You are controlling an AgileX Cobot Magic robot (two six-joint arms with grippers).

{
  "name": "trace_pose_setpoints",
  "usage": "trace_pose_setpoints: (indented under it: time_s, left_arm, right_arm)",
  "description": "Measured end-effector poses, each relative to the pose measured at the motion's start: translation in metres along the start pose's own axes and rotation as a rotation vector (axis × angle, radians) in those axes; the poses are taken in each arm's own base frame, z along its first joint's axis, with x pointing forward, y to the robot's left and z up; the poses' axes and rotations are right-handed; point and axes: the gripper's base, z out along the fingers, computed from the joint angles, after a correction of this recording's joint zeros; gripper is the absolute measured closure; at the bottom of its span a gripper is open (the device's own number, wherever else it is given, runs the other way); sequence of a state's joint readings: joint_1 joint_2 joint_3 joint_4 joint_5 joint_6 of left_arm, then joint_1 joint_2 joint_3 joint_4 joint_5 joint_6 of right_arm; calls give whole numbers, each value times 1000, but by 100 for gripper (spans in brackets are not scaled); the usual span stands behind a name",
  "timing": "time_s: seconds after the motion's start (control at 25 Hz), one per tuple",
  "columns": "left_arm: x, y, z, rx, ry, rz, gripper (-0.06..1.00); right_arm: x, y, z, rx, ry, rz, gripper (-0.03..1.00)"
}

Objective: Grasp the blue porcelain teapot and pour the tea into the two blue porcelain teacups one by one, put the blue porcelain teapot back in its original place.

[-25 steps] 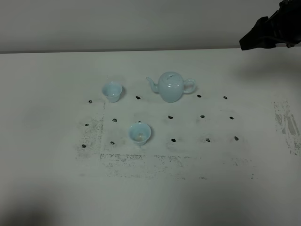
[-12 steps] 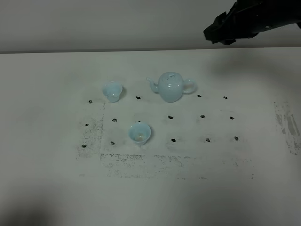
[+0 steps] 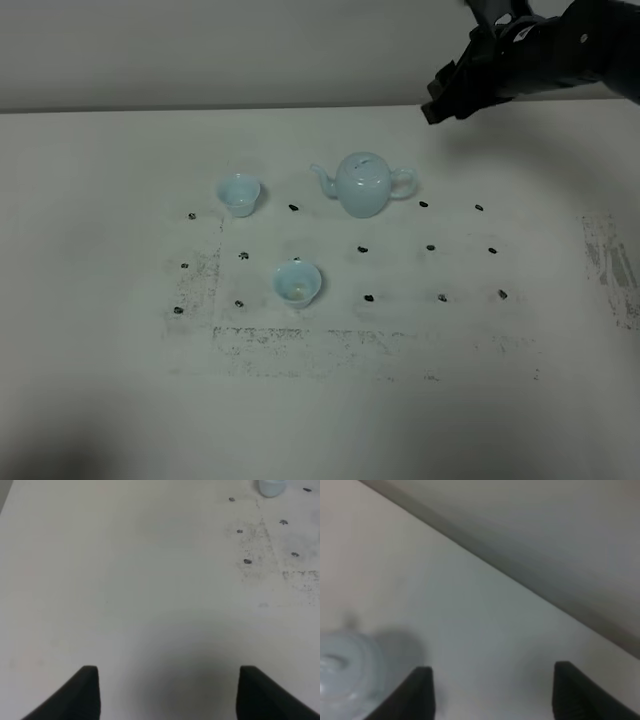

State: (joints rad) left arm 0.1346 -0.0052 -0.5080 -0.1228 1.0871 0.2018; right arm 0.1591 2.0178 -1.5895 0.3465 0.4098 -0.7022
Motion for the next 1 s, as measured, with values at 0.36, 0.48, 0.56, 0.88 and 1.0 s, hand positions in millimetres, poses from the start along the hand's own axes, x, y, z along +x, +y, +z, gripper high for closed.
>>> trace_pose_setpoints:
  time_s: [0.36, 0.48, 0.56, 0.88, 1.0]
  left_arm:
    - [0, 0, 0, 0, 0, 0, 39]
    - [0, 0, 0, 0, 0, 0, 39]
    - [0, 0, 0, 0, 0, 0, 39]
    - [0, 0, 0, 0, 0, 0, 39]
    - [0, 0, 0, 0, 0, 0, 39]
  right_arm:
    - [31, 1, 52, 38, 27, 55, 43]
    - [37, 0, 61, 58, 14, 120, 43]
    - [38, -1, 64, 69, 3, 171, 43]
    - [44, 4, 65, 24, 62, 253, 43]
    - [45, 10, 66, -6, 89, 268, 43]
